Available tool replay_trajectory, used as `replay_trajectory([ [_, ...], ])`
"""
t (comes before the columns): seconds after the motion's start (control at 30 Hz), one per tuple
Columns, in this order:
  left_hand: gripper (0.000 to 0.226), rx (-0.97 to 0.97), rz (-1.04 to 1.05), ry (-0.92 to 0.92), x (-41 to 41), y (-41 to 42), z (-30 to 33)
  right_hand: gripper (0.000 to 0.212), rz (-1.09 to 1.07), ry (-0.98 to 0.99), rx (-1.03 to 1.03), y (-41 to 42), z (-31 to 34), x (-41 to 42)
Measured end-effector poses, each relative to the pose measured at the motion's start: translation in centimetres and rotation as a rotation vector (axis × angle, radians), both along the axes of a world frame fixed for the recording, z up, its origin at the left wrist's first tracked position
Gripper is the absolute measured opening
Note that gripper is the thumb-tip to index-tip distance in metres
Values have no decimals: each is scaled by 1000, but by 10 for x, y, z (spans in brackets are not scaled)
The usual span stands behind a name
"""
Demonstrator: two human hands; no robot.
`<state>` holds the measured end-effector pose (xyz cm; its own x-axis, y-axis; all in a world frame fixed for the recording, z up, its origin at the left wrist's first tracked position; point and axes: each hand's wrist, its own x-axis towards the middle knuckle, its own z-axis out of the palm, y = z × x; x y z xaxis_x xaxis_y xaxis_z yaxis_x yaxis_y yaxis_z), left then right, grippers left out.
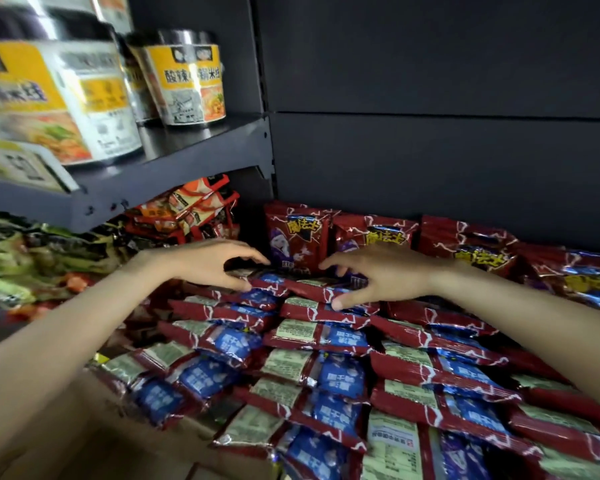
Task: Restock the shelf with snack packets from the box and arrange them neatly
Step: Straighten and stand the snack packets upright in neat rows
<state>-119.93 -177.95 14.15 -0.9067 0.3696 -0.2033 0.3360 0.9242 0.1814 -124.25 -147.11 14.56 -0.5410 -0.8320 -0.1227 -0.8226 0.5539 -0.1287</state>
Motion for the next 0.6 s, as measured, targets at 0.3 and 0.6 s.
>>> replay_trajectory([
  [0.3,50,-204,-161,274,-17,15,-10,57,-31,-142,45,6,-4,-1],
  [0.6,26,-52,-20,651,-56,52,-12,70,-153,694,-64,10,-14,-40],
])
